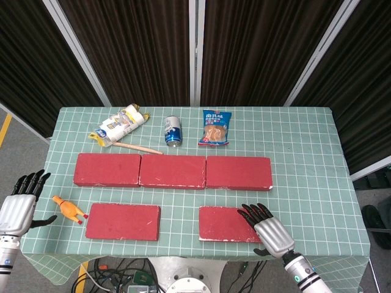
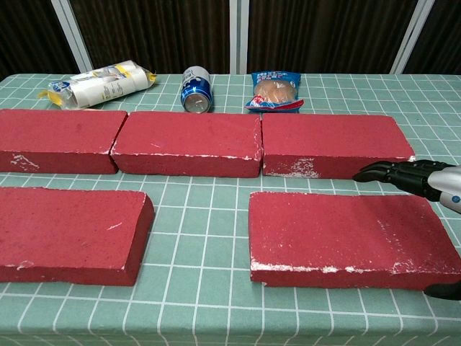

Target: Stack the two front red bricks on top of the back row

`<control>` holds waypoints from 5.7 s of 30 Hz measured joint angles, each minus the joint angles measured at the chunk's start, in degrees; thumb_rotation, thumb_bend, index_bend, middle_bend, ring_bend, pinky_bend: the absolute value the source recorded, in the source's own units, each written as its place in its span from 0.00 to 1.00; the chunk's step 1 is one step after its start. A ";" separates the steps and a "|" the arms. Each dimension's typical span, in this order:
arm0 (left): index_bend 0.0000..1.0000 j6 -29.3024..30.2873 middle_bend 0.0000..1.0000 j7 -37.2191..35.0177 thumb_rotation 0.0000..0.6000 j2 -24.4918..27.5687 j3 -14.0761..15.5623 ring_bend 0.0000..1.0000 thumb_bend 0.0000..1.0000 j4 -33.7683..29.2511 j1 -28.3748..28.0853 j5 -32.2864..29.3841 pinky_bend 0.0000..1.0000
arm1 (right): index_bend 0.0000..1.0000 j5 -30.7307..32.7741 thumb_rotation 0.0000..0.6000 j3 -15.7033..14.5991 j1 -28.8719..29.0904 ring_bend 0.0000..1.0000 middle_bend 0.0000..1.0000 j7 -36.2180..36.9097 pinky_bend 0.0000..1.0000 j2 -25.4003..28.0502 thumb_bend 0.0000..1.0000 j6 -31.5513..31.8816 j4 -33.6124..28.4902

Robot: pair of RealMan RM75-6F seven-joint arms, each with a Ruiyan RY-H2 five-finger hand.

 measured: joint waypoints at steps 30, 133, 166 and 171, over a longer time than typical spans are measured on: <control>0.01 -0.56 0.00 -1.19 1.00 1.44 0.21 0.00 0.00 0.08 0.30 -0.60 0.02 | 0.00 10.95 1.00 3.17 6.43 0.00 0.22 3.01 0.00 -7.56 0.00 -5.10 6.79; 0.01 -2.86 0.00 -11.43 1.00 2.31 2.19 0.00 0.00 4.30 0.53 1.51 0.02 | 0.00 56.54 1.00 15.73 47.42 0.01 0.36 -3.13 0.00 -17.13 0.00 -11.32 23.36; 0.01 -3.42 0.00 -11.81 1.00 1.96 2.56 0.00 0.00 5.06 0.58 1.53 0.02 | 0.00 53.96 1.00 15.29 48.16 0.02 0.36 -1.65 0.00 -17.43 0.00 -13.62 25.48; 0.01 -3.46 0.00 -11.90 1.00 1.92 2.59 0.00 0.00 5.20 0.61 1.48 0.02 | 0.00 53.95 1.00 15.19 48.29 0.02 0.36 -1.50 0.00 -17.67 0.00 -13.87 25.80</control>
